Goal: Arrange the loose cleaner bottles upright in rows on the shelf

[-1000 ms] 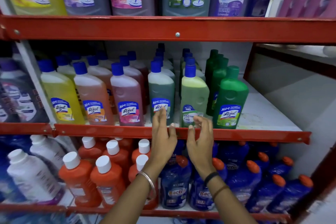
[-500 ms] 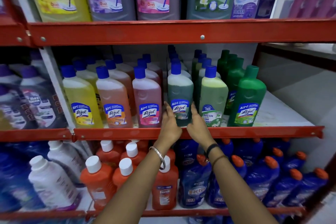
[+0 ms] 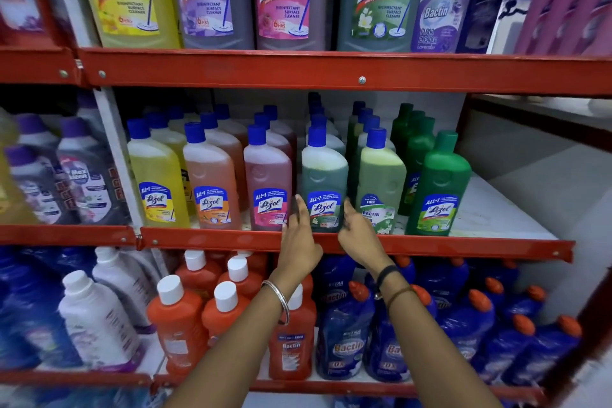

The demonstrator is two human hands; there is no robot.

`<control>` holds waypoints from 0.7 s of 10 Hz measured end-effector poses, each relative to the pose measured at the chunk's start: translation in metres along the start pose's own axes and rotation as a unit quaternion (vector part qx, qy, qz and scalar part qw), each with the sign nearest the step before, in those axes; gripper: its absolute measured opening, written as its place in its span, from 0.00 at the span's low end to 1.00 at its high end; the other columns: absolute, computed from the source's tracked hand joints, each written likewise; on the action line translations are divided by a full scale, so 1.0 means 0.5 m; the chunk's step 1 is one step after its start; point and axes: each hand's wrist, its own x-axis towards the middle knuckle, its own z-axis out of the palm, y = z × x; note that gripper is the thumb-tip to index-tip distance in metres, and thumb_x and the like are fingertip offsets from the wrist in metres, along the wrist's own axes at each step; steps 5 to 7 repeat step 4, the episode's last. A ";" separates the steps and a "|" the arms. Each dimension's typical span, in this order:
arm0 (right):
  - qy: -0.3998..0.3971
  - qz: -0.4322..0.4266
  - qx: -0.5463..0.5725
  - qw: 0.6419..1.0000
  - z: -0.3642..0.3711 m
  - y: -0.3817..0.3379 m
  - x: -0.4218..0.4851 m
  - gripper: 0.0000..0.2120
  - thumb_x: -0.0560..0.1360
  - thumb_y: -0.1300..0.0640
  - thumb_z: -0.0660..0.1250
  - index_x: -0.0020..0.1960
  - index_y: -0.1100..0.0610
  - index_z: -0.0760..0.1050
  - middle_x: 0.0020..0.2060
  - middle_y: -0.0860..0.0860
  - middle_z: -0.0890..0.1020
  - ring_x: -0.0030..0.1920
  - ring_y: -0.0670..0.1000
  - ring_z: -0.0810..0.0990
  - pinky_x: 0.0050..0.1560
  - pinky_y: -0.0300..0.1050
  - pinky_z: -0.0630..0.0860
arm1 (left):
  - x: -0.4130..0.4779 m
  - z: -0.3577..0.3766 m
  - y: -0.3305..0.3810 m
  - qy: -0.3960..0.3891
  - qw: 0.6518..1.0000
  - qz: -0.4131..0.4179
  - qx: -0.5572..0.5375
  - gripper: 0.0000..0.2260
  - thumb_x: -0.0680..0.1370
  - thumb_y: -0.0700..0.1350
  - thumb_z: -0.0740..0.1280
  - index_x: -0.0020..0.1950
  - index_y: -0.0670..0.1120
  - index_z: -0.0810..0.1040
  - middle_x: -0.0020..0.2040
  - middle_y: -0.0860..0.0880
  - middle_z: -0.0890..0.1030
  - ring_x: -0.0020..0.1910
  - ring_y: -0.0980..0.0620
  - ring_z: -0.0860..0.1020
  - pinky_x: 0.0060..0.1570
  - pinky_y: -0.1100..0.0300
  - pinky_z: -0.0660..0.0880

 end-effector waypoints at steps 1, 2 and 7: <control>-0.012 0.010 0.010 1.000 -0.008 -0.005 -0.009 0.34 0.70 0.70 0.55 0.75 0.60 0.52 0.61 0.60 0.78 0.59 0.57 0.77 0.62 0.52 0.75 | -0.011 -0.007 0.007 -0.026 0.999 -0.009 -0.021 0.43 0.70 0.31 0.61 0.75 0.47 0.37 0.70 0.39 0.63 0.68 0.38 0.64 0.69 0.45 0.64; 0.016 0.004 0.009 1.000 -0.024 -0.025 -0.044 0.25 0.72 0.67 0.57 0.69 0.63 0.65 0.57 0.61 0.80 0.59 0.59 0.78 0.60 0.55 0.76 | -0.027 -0.036 0.028 -0.021 0.999 -0.027 -0.025 0.39 0.69 0.32 0.60 0.76 0.46 0.46 0.70 0.40 0.65 0.69 0.39 0.65 0.70 0.42 0.60; 0.263 -0.191 0.002 0.946 -0.146 -0.146 -0.082 0.19 0.77 0.55 0.60 0.66 0.59 0.71 0.59 0.55 0.81 0.60 0.54 0.79 0.61 0.50 0.75 | -0.013 -0.183 0.165 0.208 0.965 0.155 -0.038 0.20 0.74 0.39 0.60 0.67 0.42 0.68 0.66 0.42 0.72 0.68 0.43 0.68 0.71 0.39 0.59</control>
